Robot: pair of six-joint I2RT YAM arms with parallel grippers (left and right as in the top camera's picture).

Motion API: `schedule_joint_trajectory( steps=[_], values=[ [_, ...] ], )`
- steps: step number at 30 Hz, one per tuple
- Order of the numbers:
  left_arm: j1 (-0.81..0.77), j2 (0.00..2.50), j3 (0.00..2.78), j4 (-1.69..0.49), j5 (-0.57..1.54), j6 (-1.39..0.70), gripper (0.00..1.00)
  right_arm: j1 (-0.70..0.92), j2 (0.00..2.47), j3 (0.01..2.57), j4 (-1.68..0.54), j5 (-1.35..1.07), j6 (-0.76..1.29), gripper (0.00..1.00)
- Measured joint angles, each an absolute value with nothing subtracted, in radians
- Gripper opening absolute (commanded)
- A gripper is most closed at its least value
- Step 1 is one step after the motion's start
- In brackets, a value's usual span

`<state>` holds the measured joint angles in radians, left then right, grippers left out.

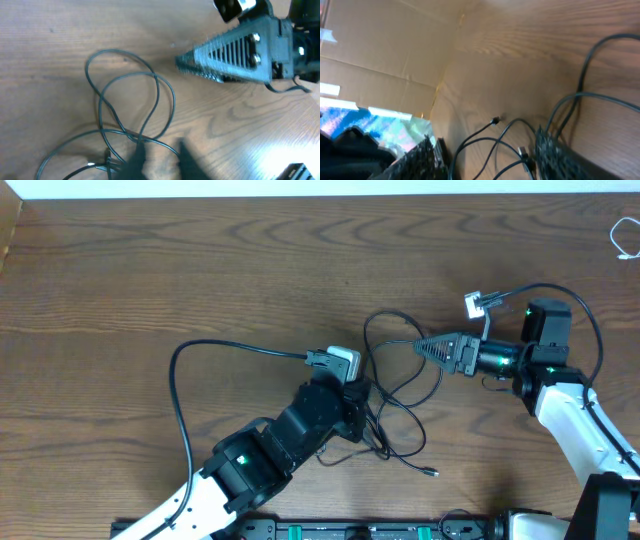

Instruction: Untangle cables

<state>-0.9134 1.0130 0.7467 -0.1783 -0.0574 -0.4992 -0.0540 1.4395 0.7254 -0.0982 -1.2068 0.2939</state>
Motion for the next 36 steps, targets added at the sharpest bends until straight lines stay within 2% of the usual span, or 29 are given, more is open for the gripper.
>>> schedule_joint_trajectory(
  steps=[1, 3, 4, 7, 9, 10, 11, 15, 18, 24, 25, 27, 28, 31, 33, 36],
  values=[
    [-0.913, 1.022, 0.747, -0.182, -0.057, -0.497, 0.63, -0.047, 1.439, 0.726, -0.181, -1.205, 0.234, 0.59],
    [-0.913, 1.035, 0.747, -0.202, -0.058, -0.500, 0.67, -0.031, 1.439, 0.724, -0.270, -1.182, 0.187, 0.52],
    [-0.913, 1.046, 0.746, -0.235, -0.067, -0.516, 0.69, 0.022, 1.439, 0.723, -0.387, -1.097, 0.124, 0.51],
    [-0.905, 1.045, 0.748, -0.340, -0.139, -0.612, 0.75, 0.136, 1.439, 0.723, -0.480, -0.916, 0.179, 0.52],
    [-0.879, 1.036, 0.746, -0.413, -0.181, -0.693, 0.82, 0.193, 1.439, 0.723, -0.483, -0.863, 0.226, 0.56],
    [-0.864, 1.028, 0.746, -0.436, -0.195, -0.722, 0.83, 0.224, 1.439, 0.723, -0.482, -0.841, 0.252, 0.64],
    [-0.851, 1.019, 0.746, -0.455, -0.207, -0.745, 0.83, 0.249, 1.439, 0.723, -0.483, -0.826, 0.274, 0.65],
    [-0.813, 0.973, 0.746, -0.548, -0.231, -0.812, 0.83, 0.323, 1.439, 0.724, -0.578, -0.785, 0.373, 0.64],
    [-0.801, 0.949, 0.747, -0.627, -0.236, -0.862, 0.83, 0.336, 1.439, 0.723, -0.702, -0.760, 0.439, 0.58],
    [-0.753, 0.894, 0.747, -0.698, -0.239, -0.971, 0.83, 0.361, 1.439, 0.722, -0.747, -0.730, 0.583, 0.65],
    [-0.747, 0.887, 0.747, -0.699, -0.239, -0.982, 0.83, 0.371, 1.439, 0.719, -0.733, -0.728, 0.603, 0.60],
    [-0.740, 0.877, 0.747, -0.700, -0.239, -0.999, 0.83, 0.412, 1.438, 0.695, -0.650, -0.722, 0.686, 0.42],
    [-0.740, 0.876, 0.747, -0.702, -0.239, -1.003, 0.83, 0.426, 1.438, 0.688, -0.622, -0.723, 0.703, 0.30],
    [-0.740, 0.876, 0.747, -0.722, -0.239, -1.016, 0.83, 0.505, 1.436, 0.627, -0.495, -0.693, 0.835, 0.19],
    [-0.740, 0.876, 0.747, -0.746, -0.239, -1.020, 0.83, 0.551, 1.437, 0.591, -0.438, -0.672, 0.888, 0.03],
    [-0.740, 0.875, 0.747, -0.762, -0.239, -1.021, 0.83, 0.613, 1.437, 0.537, -0.292, -0.646, 0.956, 0.01]
  ],
)
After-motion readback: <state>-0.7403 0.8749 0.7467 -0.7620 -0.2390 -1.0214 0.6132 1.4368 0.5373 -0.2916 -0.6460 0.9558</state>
